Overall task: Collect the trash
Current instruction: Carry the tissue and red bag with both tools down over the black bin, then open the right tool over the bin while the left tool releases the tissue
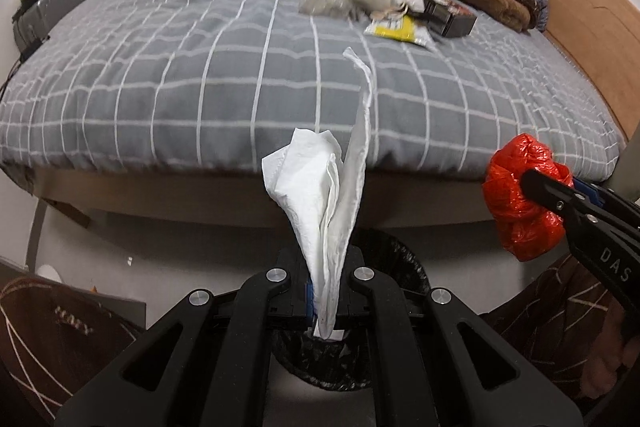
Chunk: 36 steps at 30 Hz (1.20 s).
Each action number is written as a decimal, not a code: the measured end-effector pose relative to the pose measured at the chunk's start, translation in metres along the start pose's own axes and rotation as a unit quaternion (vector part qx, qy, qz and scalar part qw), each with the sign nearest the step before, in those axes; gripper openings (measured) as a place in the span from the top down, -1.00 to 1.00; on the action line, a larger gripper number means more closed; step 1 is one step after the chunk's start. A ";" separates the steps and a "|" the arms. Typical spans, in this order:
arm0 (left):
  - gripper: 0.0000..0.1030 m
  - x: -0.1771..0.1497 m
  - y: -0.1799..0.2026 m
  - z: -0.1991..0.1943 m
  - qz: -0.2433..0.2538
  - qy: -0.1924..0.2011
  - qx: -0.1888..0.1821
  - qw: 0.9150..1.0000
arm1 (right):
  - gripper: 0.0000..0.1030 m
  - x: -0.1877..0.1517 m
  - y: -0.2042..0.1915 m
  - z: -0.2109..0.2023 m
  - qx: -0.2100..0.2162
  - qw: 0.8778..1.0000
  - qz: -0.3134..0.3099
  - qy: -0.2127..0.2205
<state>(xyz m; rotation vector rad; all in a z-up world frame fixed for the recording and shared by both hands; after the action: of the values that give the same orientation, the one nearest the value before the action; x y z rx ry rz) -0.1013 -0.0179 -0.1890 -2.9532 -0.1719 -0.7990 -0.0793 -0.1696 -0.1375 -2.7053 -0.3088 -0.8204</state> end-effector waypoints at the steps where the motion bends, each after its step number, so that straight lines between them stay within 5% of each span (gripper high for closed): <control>1: 0.94 -0.003 0.000 0.002 0.000 -0.005 -0.001 1.000 | 0.43 -0.003 0.001 0.002 0.001 1.000 0.001 -0.004; 36: 0.93 -0.060 0.002 0.110 0.032 -0.133 0.028 0.990 | 0.40 -0.104 0.025 0.131 -0.022 0.982 0.015 -0.185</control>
<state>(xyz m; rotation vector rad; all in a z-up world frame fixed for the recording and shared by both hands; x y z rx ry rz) -0.0977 -0.0140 -0.3146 -2.9833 -0.1118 -0.3830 -0.0901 -0.1604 -0.3060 -2.8871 -0.3308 -0.3126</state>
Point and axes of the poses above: each gripper's, at about its wrist camera, not at the fingertips, and z roughly the way its jaws point, y to its right, x to its top, the point moved 9 cm from there along z, roughly the way its jaws point, and after that the axes turned 10 degrees about x, right-handed, at the moved point
